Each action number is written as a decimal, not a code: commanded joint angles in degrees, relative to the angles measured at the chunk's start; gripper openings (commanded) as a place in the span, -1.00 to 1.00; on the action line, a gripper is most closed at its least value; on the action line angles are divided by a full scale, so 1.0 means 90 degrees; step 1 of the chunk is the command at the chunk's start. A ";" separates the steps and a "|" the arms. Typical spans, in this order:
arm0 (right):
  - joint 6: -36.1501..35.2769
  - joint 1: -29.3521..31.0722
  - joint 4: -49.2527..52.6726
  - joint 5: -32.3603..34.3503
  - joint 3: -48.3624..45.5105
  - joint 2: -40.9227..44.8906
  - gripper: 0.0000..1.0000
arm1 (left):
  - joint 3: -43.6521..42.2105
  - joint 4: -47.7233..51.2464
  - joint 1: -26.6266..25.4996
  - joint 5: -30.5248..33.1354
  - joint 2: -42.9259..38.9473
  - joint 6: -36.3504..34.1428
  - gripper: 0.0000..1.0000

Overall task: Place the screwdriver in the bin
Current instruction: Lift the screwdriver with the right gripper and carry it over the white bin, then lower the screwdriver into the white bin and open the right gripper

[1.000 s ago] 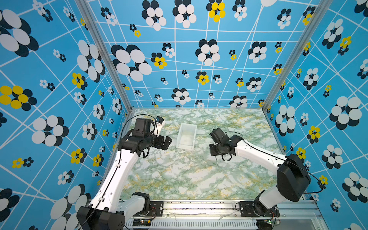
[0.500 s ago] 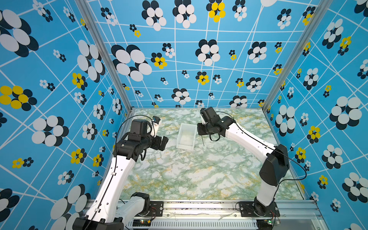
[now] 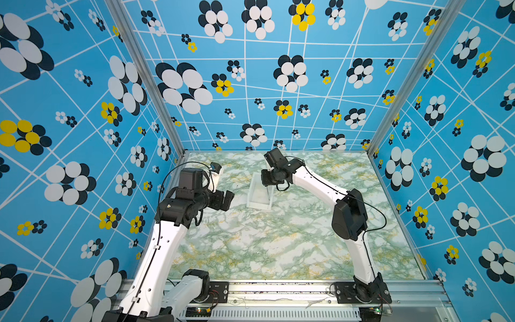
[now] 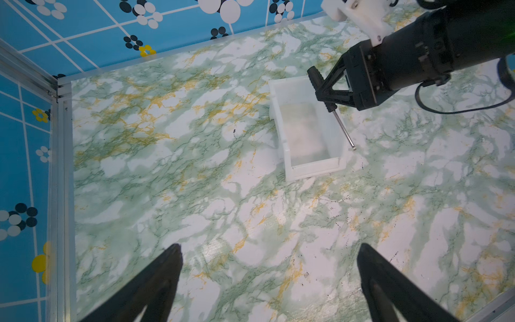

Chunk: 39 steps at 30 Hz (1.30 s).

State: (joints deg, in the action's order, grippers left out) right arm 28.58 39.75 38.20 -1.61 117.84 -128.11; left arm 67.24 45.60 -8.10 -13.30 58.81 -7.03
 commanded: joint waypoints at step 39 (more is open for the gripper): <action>0.0516 0.0247 -0.0025 0.0022 0.1047 -0.1470 -0.49 | -0.0187 -0.0126 0.0081 -0.0324 -0.0098 0.0136 0.98</action>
State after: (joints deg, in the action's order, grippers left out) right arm 32.62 41.30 36.93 -1.85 125.80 -140.22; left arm 66.06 44.80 -8.05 -15.25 58.70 -6.48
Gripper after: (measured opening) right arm 0.250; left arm 0.992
